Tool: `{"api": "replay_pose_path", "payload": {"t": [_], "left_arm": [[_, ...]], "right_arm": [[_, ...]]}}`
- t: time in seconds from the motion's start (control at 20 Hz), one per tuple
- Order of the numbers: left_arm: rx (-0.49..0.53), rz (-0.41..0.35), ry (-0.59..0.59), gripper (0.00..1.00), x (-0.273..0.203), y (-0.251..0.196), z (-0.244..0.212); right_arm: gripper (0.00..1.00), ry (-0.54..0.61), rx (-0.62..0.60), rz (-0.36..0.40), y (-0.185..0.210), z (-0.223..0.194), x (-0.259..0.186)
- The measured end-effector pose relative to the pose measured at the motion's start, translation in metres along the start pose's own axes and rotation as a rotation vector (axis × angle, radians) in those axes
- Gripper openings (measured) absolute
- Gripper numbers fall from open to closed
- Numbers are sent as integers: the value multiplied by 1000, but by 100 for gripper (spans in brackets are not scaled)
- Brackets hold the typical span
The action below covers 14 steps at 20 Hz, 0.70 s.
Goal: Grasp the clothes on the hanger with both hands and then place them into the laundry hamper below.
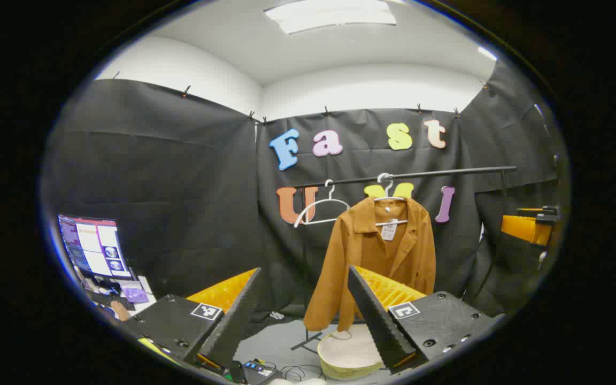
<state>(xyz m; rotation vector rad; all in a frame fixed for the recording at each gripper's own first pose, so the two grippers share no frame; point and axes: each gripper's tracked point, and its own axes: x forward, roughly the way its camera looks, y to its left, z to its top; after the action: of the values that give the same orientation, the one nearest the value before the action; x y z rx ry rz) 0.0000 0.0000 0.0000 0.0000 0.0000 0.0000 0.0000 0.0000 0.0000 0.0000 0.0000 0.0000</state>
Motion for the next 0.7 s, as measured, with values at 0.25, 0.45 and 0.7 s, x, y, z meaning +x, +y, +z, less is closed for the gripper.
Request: {"api": "replay_pose_path", "payload": {"t": [0.25,0.45,0.7], "left_arm": [[25,8,-23,100,2,12,6],[10,8,-44,100,-3,21,16],[6,22,-67,100,-8,35,26]], "right_arm": [[99,5,-9,2,5,-7,7],[99,-1,-28,6,20,-4,11],[100,-3,-42,23,31,0,6]]}}
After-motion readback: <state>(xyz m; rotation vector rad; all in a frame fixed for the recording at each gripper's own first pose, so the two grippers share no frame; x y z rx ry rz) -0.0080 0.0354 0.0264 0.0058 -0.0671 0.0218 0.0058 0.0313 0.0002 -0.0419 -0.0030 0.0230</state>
